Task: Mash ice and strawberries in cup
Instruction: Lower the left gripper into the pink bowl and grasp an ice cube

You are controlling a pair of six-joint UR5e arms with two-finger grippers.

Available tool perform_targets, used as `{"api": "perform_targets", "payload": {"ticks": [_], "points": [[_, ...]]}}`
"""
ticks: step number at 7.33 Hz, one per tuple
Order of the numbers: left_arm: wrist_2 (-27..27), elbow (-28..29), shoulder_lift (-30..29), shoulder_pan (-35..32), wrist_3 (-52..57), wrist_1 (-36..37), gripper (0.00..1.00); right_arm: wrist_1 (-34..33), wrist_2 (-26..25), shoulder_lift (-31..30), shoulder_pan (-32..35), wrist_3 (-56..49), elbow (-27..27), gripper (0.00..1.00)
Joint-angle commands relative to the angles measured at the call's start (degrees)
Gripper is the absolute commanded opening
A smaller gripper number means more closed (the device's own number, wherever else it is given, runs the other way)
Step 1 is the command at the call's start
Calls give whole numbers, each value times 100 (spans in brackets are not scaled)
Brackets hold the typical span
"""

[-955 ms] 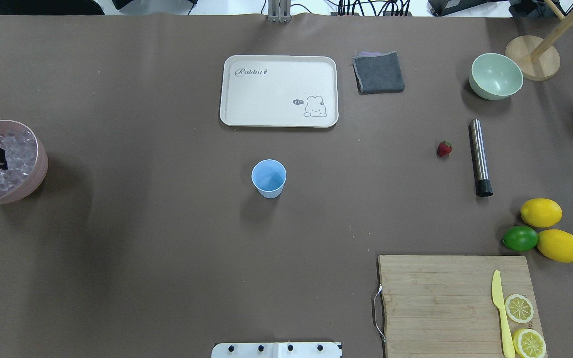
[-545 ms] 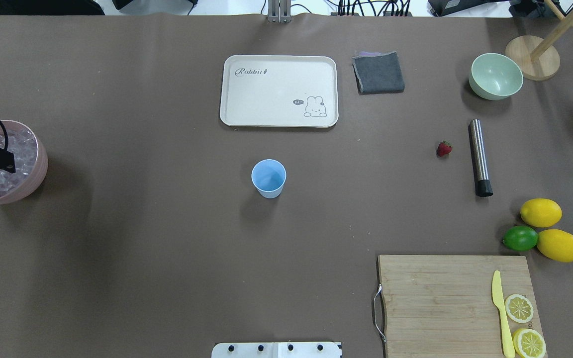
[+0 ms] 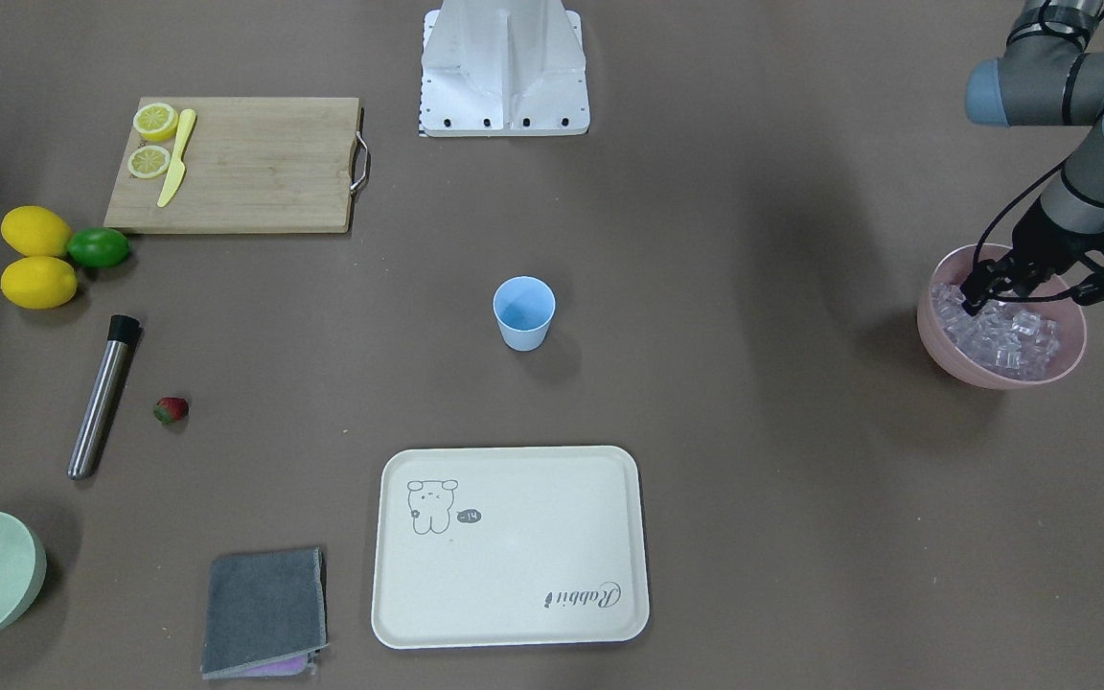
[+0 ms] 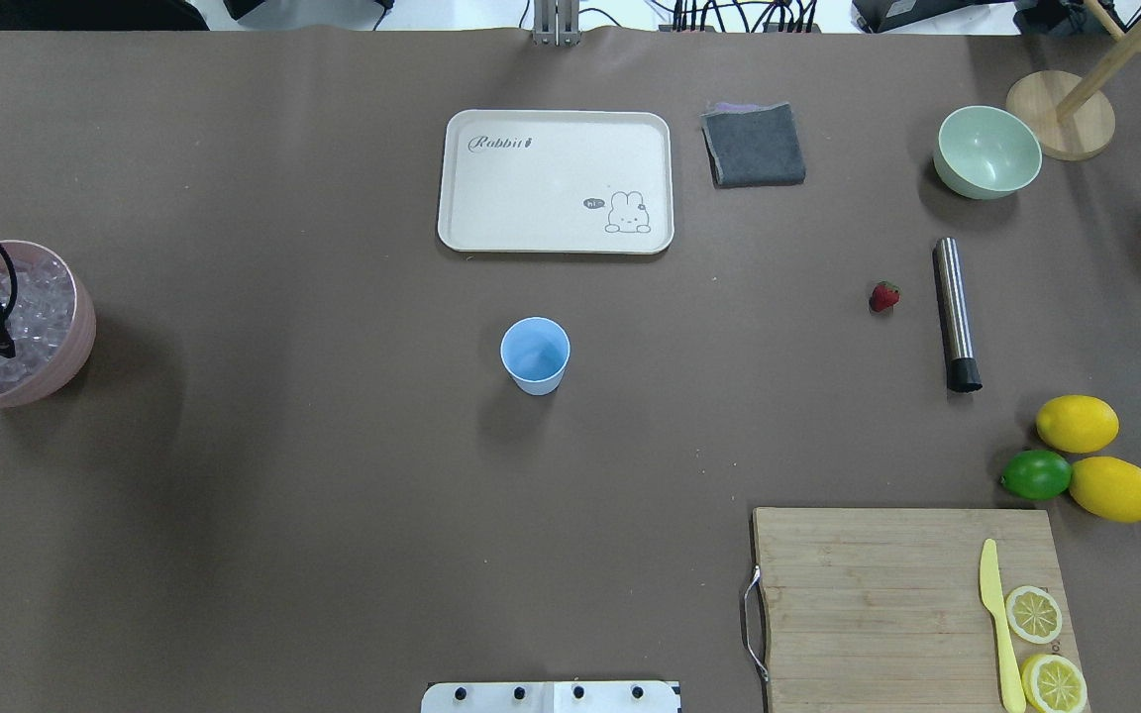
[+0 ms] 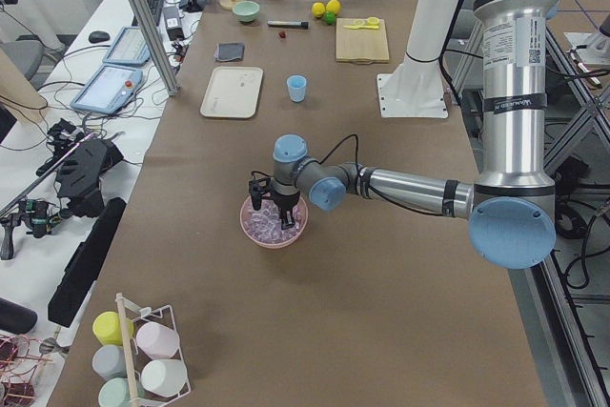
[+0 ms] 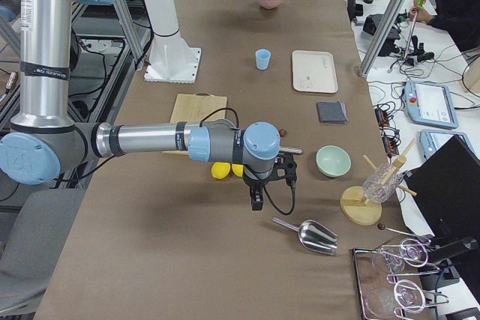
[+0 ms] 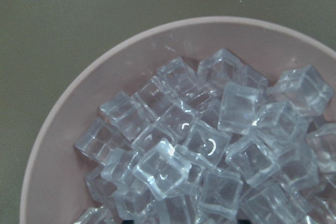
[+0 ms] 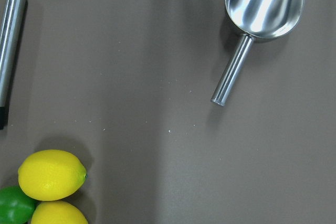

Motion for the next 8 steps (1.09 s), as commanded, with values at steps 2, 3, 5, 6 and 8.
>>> {"api": "perform_targets", "payload": {"ticks": [2, 3, 5, 6, 8], "points": [[-5, -39, -14, -43, 46, 30, 0, 7, 89, 0, 0, -7, 45, 100], [-58, -48, -58, -52, 55, 56, 0, 7, 185, 0, 0, -7, 45, 100], [-520, -232, -311, -288, 177, 274, 0, 15, 212, 18, -9, -7, 54, 100], [-811, -398, -618, -429, 178, 493, 0, 15, 238, 18, -9, -7, 54, 100], [-832, -575, -1136, -378, 160, 601, 0, 129, 238, 9, -9, -7, 45, 100]]}}
